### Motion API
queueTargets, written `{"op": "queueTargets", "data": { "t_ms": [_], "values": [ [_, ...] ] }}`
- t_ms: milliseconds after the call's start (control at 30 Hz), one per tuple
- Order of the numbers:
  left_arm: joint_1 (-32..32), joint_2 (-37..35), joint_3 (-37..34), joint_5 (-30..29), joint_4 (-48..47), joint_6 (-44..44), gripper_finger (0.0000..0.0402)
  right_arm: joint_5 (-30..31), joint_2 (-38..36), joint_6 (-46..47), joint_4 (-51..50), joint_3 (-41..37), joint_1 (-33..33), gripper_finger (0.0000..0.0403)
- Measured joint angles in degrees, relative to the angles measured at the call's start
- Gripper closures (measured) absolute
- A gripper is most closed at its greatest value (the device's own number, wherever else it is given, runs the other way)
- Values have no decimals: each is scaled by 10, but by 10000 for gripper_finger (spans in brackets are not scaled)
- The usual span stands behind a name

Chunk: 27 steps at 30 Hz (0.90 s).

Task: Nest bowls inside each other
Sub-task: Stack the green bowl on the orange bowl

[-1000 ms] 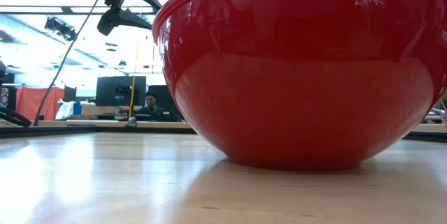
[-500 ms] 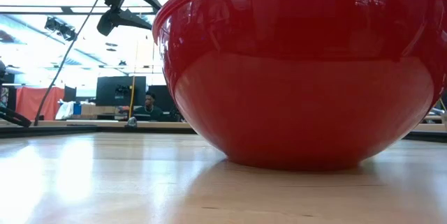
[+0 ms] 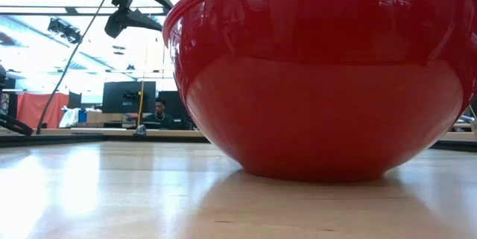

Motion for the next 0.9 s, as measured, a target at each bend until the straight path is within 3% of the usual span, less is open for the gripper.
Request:
{"op": "queueTargets", "data": {
  "t_ms": [200,500,900],
  "values": [
    [0,0,0,2,0,10,157,-36,0,58,23,20,72,378],
    [10,0,0,6,0,4,157,-58,13,188,162,82,208,378],
    [33,4,0,26,1,15,157,-34,229,146,190,265,336,374]
  ]
}}
